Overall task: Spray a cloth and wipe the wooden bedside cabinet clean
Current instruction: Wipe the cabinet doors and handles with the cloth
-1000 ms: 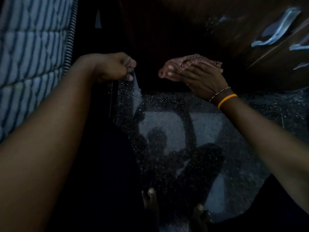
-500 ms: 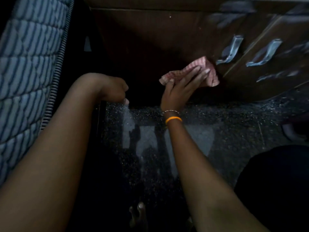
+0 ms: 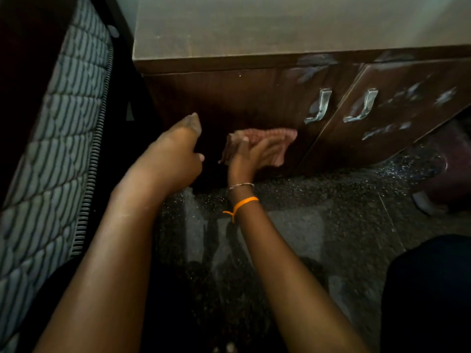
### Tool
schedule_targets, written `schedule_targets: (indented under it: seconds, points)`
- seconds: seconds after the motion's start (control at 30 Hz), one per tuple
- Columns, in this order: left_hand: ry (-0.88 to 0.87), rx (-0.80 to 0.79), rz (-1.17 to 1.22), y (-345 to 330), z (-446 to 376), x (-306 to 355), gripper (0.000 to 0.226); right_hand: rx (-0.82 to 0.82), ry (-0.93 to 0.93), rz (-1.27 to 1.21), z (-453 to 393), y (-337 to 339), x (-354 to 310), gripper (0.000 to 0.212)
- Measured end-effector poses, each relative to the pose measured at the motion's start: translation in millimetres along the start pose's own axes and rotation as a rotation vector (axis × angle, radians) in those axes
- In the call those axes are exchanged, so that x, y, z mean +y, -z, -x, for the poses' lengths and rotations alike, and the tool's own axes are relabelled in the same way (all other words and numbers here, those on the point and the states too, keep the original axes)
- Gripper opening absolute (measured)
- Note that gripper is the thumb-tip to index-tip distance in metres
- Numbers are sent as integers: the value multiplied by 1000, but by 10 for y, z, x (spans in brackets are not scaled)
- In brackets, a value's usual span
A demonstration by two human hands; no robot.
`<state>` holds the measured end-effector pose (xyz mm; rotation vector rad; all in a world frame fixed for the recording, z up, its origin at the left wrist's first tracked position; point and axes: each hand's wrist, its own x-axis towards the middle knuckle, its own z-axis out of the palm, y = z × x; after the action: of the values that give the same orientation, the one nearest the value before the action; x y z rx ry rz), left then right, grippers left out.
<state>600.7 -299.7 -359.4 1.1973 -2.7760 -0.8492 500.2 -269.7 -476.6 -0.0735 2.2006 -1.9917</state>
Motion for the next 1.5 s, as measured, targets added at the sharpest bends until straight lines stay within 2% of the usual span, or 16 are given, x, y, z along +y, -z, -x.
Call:
schedule_targets:
  seconds: [0.07,0.2,0.27,0.37,0.43,0.53,0.63,0.83,0.93,1.0,1.07,1.17,1.27,1.33,1.43,1.5]
  points:
    - [62,123,16,29,20,-40,60,12,385,217,161,-96,-88,79]
    - [198,262,63,36,16,-107,54,49,994,825,105,-58,-72,68]
    - [221,292,115,57,7,-119,54,4,1206,901,-75,78,-123,61]
    - [192,334,141,85,14,-57,52,61,1375,943,-390,307,-179,56]
    - [123,368,115,71,28,8,46,123,1349,940,-567,397,-178,55]
    - [54,434,91,18,46,140,43,308,1013,761,-548,366,-216,46]
    - [-18,515,69,-27,56,286,49,331,750,641,-316,179,-351,56]
    - [-245,567,51,-178,13,395,49,134,1127,966,-455,413,-251,64]
    - [-348,556,34,-238,-10,466,50,225,928,820,-518,510,-359,70]
    - [-365,556,18,-270,-26,507,54,288,688,554,-526,496,-523,73]
    - [-368,565,-2,-283,-37,519,56,344,582,309,-522,432,-666,69]
    - [-401,576,-30,-274,-72,566,56,429,681,146,-498,297,-723,44]
    - [-437,590,-45,-300,-91,623,56,461,977,398,-489,292,-539,24]
    - [-441,594,-64,-335,-98,638,59,433,1066,446,-617,406,-505,23]
    - [-466,567,-110,-421,-104,657,61,481,837,181,-796,645,-638,25]
    - [-490,533,-126,-489,-97,682,60,439,675,84,-817,755,-700,31]
